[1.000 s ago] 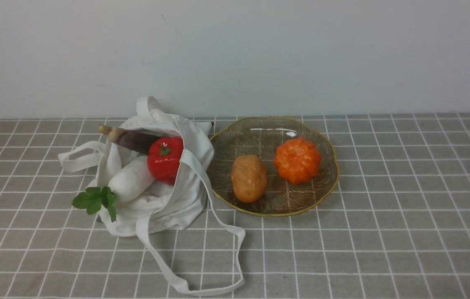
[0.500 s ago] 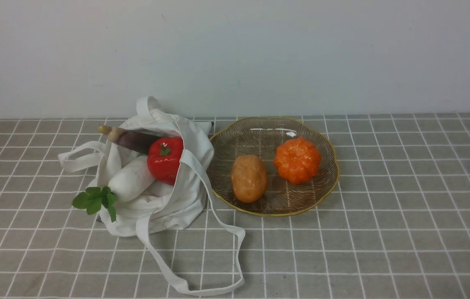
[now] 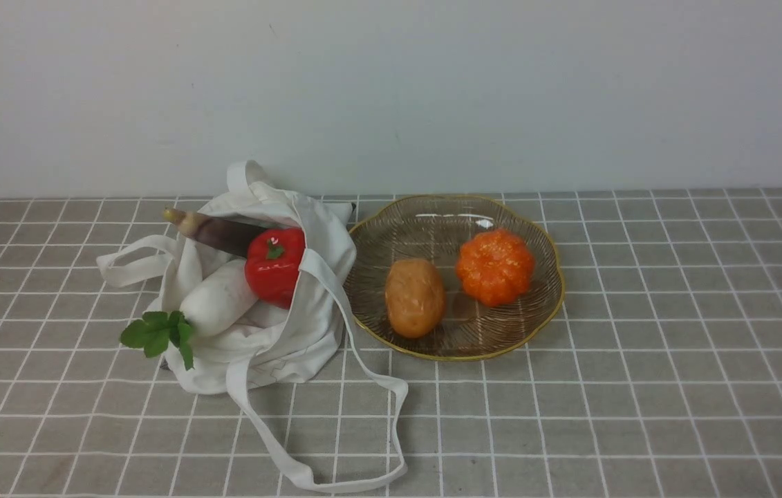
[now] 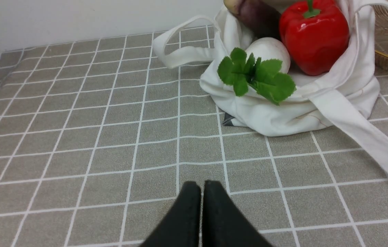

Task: Take vegetables from bag on grey coffee tablecloth place on plate.
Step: 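Reach into the bag and grasp the red bell pepper with the left gripper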

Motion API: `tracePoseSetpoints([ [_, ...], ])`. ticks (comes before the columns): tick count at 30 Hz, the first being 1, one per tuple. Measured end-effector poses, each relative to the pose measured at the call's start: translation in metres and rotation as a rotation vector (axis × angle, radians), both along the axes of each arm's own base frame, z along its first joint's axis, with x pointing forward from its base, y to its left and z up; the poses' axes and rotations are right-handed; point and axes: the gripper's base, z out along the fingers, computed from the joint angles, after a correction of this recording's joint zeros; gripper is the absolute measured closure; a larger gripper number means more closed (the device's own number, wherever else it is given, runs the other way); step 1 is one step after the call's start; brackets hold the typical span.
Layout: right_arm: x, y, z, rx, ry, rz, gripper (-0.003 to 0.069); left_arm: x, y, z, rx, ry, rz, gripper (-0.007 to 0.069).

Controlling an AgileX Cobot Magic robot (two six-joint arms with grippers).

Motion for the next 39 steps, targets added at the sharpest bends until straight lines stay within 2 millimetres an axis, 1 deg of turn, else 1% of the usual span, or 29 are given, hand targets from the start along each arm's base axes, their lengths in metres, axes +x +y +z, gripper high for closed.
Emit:
tracePoseSetpoints([
  [13,0.0,0.0,0.0,0.0,0.0,0.0,0.0674,0.0,0.0,0.0,-0.019,0.001,0.0,0.0629],
  [15,0.0,0.0,0.0,0.0,0.0,0.0,0.0674,0.0,-0.003,0.0,-0.15,0.003,0.007,0.0629],
  [17,0.0,0.0,0.0,0.0,0.0,0.0,0.0674,0.0,-0.009,0.002,-0.367,0.008,0.014,0.0629],
  [18,0.0,0.0,0.0,0.0,0.0,0.0,0.0674,0.0,-0.009,0.002,-0.374,0.009,0.016,0.0629],
  [19,0.0,0.0,0.0,0.0,0.0,0.0,0.0674,0.0,-0.012,0.003,-0.549,0.015,0.022,0.0629],
  [22,0.0,0.0,0.0,0.0,0.0,0.0,0.0674,0.0,-0.021,0.01,-0.967,0.031,0.028,0.0629],
  [24,0.0,0.0,0.0,0.0,0.0,0.0,0.0674,0.0,-0.024,0.015,-1.178,0.038,0.023,0.0629],
  [26,0.0,0.0,0.0,0.0,0.0,0.0,0.0674,0.0,-0.025,0.02,-1.306,0.027,0.021,0.0629],
  [27,0.0,0.0,0.0,0.0,0.0,0.0,0.0674,0.0,-0.024,0.021,-1.339,0.011,0.023,0.0629],
  [31,0.0,0.0,0.0,0.0,0.0,0.0,0.0674,0.002,-0.019,0.027,-1.424,-0.068,0.044,0.0629],
  [34,0.0,0.0,0.0,0.0,0.0,0.0,0.0674,0.002,-0.017,0.031,-1.393,-0.104,0.035,0.0629],
  [36,0.0,0.0,0.0,0.0,0.0,0.0,0.0674,-0.002,-0.02,0.048,-1.272,-0.146,-0.045,0.0629],
  [38,0.0,0.0,0.0,0.0,0.0,0.0,0.0674,-0.006,-0.025,0.075,-1.161,-0.186,-0.135,0.0629],
  [39,0.0,0.0,0.0,0.0,0.0,0.0,0.0674,-0.006,-0.027,0.095,-1.093,-0.198,-0.177,0.0629],
])
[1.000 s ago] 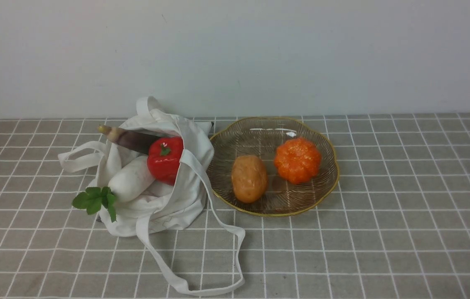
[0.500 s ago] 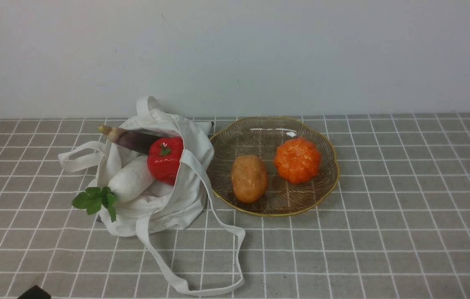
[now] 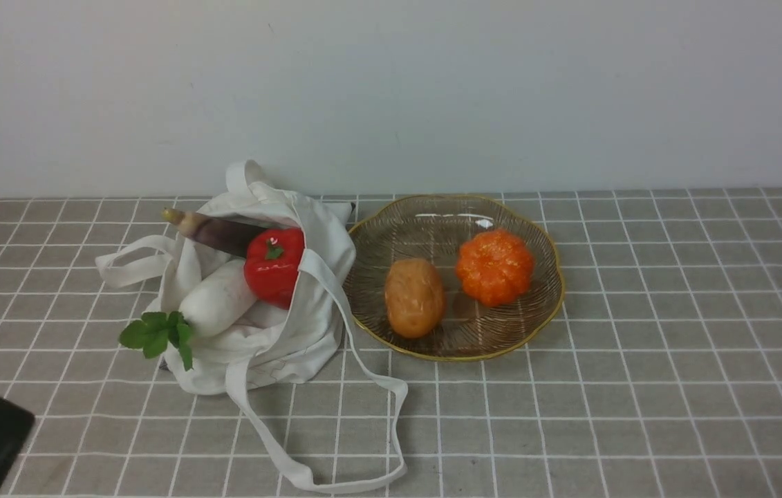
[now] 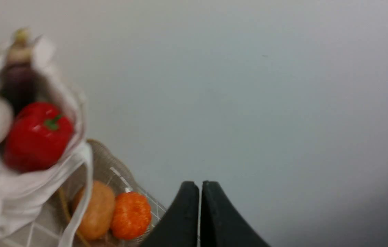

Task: Take vegetables from bag on grey coffee tablecloth place on plate.
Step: 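Reach into the bag and grasp the red bell pepper with the left gripper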

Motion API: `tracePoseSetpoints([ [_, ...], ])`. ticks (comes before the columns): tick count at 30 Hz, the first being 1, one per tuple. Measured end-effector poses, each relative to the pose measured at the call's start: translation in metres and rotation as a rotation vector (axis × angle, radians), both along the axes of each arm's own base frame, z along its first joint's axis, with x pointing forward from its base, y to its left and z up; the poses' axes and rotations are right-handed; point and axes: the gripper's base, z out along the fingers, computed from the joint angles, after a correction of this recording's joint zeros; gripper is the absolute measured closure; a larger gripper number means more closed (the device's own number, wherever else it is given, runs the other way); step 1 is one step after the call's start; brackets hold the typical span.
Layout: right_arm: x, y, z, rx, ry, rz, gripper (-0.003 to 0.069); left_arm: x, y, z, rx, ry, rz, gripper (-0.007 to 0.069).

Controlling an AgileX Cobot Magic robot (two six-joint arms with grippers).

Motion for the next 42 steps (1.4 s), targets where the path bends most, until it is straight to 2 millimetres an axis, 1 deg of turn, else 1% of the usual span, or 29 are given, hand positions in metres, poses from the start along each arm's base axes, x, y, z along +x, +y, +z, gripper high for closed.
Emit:
tracePoseSetpoints([
  [1,0.0,0.0,0.0,0.0,0.0,0.0,0.0674,0.003,-0.003,0.016,0.061,-0.009,-0.025,0.0629],
  [2,0.0,0.0,0.0,0.0,0.0,0.0,0.0674,0.006,-0.006,0.026,0.115,-0.002,-0.058,0.0629],
  [3,0.0,0.0,0.0,0.0,0.0,0.0,0.0674,0.008,-0.006,0.029,0.126,-0.001,-0.056,0.0629],
  [5,0.0,0.0,0.0,0.0,0.0,0.0,0.0674,0.031,-0.017,0.059,0.315,0.083,-0.197,0.0629],
  [8,0.0,0.0,0.0,0.0,0.0,0.0,0.0674,0.066,-0.023,0.07,0.51,0.253,-0.357,0.0629],
  [10,0.0,0.0,0.0,0.0,0.0,0.0,0.0674,0.099,-0.022,0.067,0.634,0.397,-0.451,0.0629],
  [11,0.0,0.0,0.0,0.0,0.0,0.0,0.0674,0.119,-0.019,0.065,0.727,0.478,-0.497,0.0629],
  [12,0.0,0.0,0.0,0.0,0.0,0.0,0.0674,0.133,-0.017,0.067,0.776,0.51,-0.511,0.0629],
  [13,0.0,0.0,0.0,0.0,0.0,0.0,0.0674,0.151,-0.014,0.063,0.832,0.575,-0.535,0.0629],
  [14,0.0,0.0,0.0,0.0,0.0,0.0,0.0674,0.165,-0.011,0.061,0.867,0.613,-0.544,0.0629],
  [15,0.0,0.0,0.0,0.0,0.0,0.0,0.0674,0.176,-0.01,0.063,0.885,0.633,-0.543,0.0629],
  [16,0.0,0.0,0.0,0.0,0.0,0.0,0.0674,0.178,-0.009,0.06,0.886,0.647,-0.547,0.0629],
  [17,0.0,0.0,0.0,0.0,0.0,0.0,0.0674,0.194,-0.007,0.059,0.9,0.693,-0.548,0.0629],
  [19,0.0,0.0,0.0,0.0,0.0,0.0,0.0674,0.214,-0.009,0.057,0.924,0.729,-0.55,0.0629],
  [22,0.0,0.0,0.0,0.0,0.0,0.0,0.0674,0.243,-0.021,0.046,0.97,0.783,-0.579,0.0625],
  [25,0.0,0.0,0.0,0.0,0.0,0.0,0.0674,0.269,-0.038,0.036,1.02,0.829,-0.588,0.0599],
  [26,0.0,0.0,0.0,0.0,0.0,0.0,0.0674,0.279,-0.047,0.033,1.051,0.839,-0.587,0.0573],
  [28,0.0,0.0,0.0,0.0,0.0,0.0,0.0674,0.295,-0.056,0.022,1.091,0.877,-0.575,0.0529],
  [29,0.0,0.0,0.0,0.0,0.0,0.0,0.0674,0.297,-0.057,0.023,1.095,0.875,-0.571,0.0523],
  [30,0.0,0.0,0.0,0.0,0.0,0.0,0.0674,0.31,-0.065,0.013,1.122,0.902,-0.561,0.0462],
  [31,0.0,0.0,0.0,0.0,0.0,0.0,0.0674,0.316,-0.068,0.009,1.134,0.907,-0.557,0.0431],
  [32,0.0,0.0,0.0,0.0,0.0,0.0,0.0674,0.317,-0.069,0.009,1.137,0.904,-0.555,0.0415],
  [33,0.0,0.0,0.0,0.0,0.0,0.0,0.0674,0.328,-0.072,0.0,1.155,0.916,-0.545,0.0356],
  [35,0.0,0.0,0.0,0.0,0.0,0.0,0.0674,0.337,-0.074,-0.01,1.165,0.931,-0.539,0.0269],
  [40,0.0,0.0,0.0,0.0,0.0,0.0,0.0674,0.354,-0.079,-0.028,1.15,0.906,-0.507,0.0092],
  [41,0.0,0.0,0.0,0.0,0.0,0.0,0.0674,0.355,-0.079,-0.029,1.148,0.904,-0.506,0.0086],
  [42,0.0,0.0,0.0,0.0,0.0,0.0,0.0674,0.36,-0.08,-0.037,1.144,0.895,-0.5,0.0046],
])
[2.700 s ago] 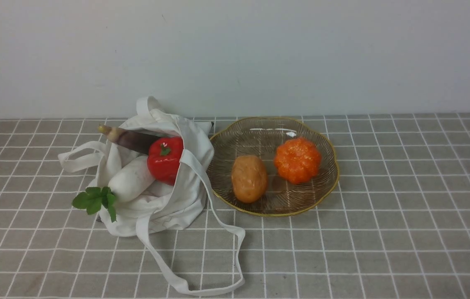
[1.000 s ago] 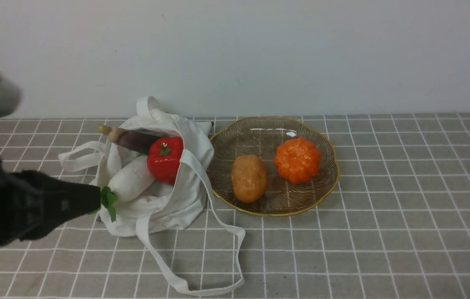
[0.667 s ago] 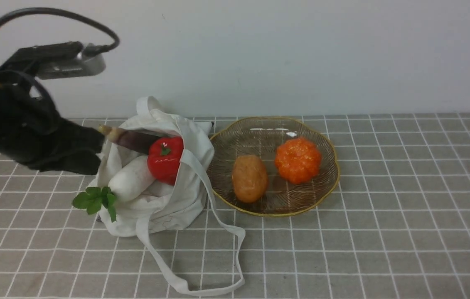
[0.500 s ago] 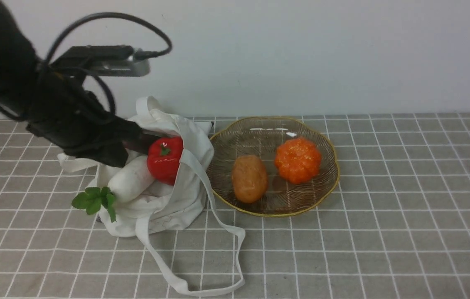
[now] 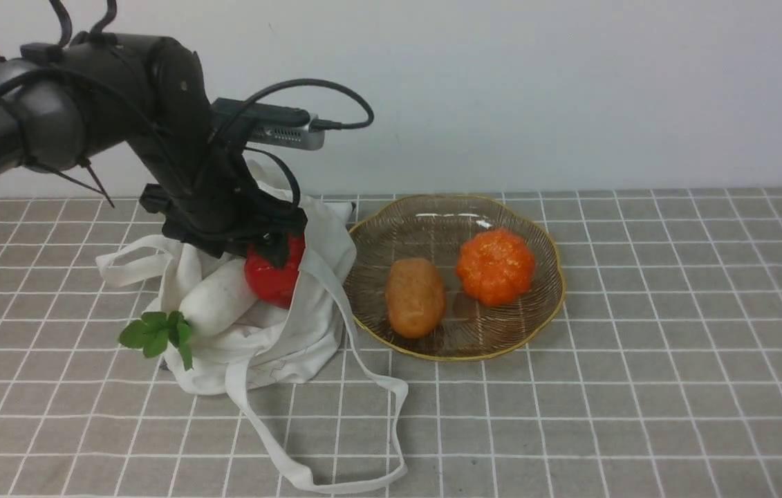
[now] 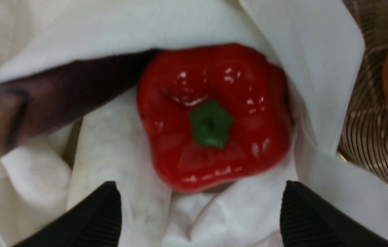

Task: Take vegetables from bag on grey coffee tablecloth place on plate.
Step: 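Reach into the bag and grasp the red bell pepper with the left gripper, then take the red bell pepper out of the bag and place it on the plate with the left gripper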

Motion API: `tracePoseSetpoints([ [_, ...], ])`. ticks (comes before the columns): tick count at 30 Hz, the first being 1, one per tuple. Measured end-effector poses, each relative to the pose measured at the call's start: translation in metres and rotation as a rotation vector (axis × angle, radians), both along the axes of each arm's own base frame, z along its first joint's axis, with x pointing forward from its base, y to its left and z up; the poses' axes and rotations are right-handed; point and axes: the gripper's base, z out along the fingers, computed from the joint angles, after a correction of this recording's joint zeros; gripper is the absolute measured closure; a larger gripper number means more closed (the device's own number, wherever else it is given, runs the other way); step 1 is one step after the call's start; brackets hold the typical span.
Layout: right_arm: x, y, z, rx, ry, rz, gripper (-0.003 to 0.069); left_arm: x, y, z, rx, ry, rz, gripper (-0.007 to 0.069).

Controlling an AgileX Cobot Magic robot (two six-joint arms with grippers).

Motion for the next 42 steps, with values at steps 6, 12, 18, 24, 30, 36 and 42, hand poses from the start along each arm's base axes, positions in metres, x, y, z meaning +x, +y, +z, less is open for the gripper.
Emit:
tracePoseSetpoints([
  [6,0.0,0.0,0.0,0.0,0.0,0.0,0.0674,0.006,-0.001,-0.013,0.012,-0.001,-0.002,0.002],
  [12,0.0,0.0,0.0,0.0,0.0,0.0,0.0674,0.008,-0.005,-0.013,-0.037,-0.015,0.015,0.002],
  [18,0.0,0.0,0.0,0.0,0.0,0.0,0.0674,0.012,-0.008,-0.021,-0.074,-0.025,0.033,0.002],
  [24,0.0,0.0,0.0,0.0,0.0,0.0,0.0674,0.017,-0.009,-0.029,-0.073,-0.024,0.033,0.002],
  [30,0.0,0.0,0.0,0.0,0.0,0.0,0.0674,0.019,-0.01,-0.029,-0.079,-0.033,0.036,0.0054],
  [36,0.0,0.0,0.0,0.0,0.0,0.0,0.0674,0.019,-0.01,-0.03,-0.078,-0.031,0.036,0.0066],
  [42,0.0,0.0,0.0,0.0,0.0,0.0,0.0674,0.015,-0.008,-0.022,-0.069,-0.034,0.031,0.0066],
])
